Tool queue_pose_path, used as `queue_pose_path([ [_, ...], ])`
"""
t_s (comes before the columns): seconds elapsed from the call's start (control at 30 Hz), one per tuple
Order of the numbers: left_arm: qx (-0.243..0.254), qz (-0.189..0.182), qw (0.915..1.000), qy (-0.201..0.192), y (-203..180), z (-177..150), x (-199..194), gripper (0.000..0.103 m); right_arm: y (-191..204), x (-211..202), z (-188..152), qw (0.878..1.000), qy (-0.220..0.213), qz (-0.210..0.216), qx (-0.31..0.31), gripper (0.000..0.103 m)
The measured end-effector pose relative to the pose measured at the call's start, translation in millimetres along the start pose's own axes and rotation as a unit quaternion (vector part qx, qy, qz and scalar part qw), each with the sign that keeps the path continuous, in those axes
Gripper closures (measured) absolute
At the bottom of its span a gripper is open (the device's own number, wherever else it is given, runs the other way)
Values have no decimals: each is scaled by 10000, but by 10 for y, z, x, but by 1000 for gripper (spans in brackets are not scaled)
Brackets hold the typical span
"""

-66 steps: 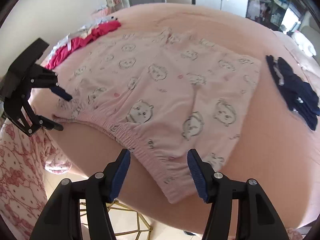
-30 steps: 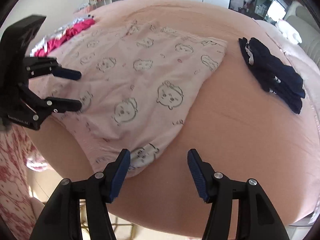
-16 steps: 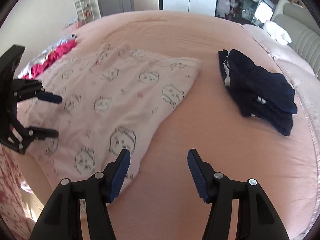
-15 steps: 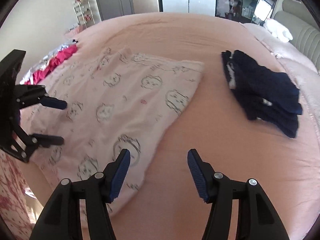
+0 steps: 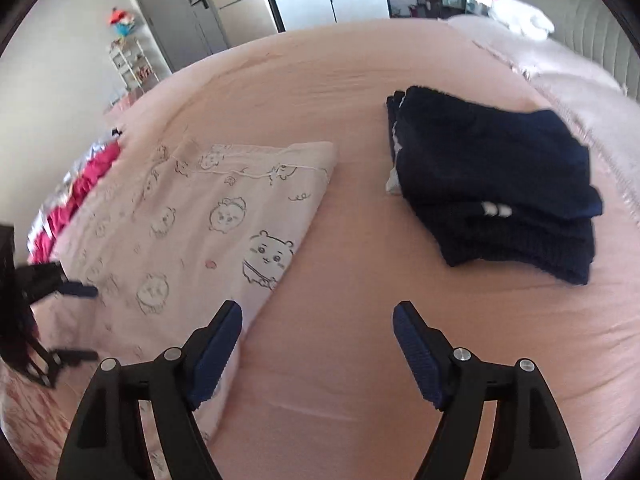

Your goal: Fold clothes

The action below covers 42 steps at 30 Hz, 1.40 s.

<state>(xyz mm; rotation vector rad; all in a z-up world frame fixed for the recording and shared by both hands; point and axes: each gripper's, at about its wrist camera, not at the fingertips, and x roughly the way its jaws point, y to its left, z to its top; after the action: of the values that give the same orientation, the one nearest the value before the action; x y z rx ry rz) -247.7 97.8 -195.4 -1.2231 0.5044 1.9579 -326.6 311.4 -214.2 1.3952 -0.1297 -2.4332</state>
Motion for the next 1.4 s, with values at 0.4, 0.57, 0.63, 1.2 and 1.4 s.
queue_pose_path([
  [0.4,-270,-148,9995,-56,-171,-64,21,31,335,395,131,9980,180,458,-407,103],
  [0.57,-220,-79,9979,-606,-273,212,8,31,61,404,100,9985,329,-214,-375,101],
  [0.63,-176,-37,9969,-767,-318,380,52,31,23,254,77,9994,201,-218,-171,63],
  [1.2,-455,751,9954,-382,653,960,363,31,-197,235,408,9998,-153,-31,110,46],
  [1.4,-1203,1324,9819,-618,1387,1061,467,31,-359,706,862,9992,54,97,377,55],
])
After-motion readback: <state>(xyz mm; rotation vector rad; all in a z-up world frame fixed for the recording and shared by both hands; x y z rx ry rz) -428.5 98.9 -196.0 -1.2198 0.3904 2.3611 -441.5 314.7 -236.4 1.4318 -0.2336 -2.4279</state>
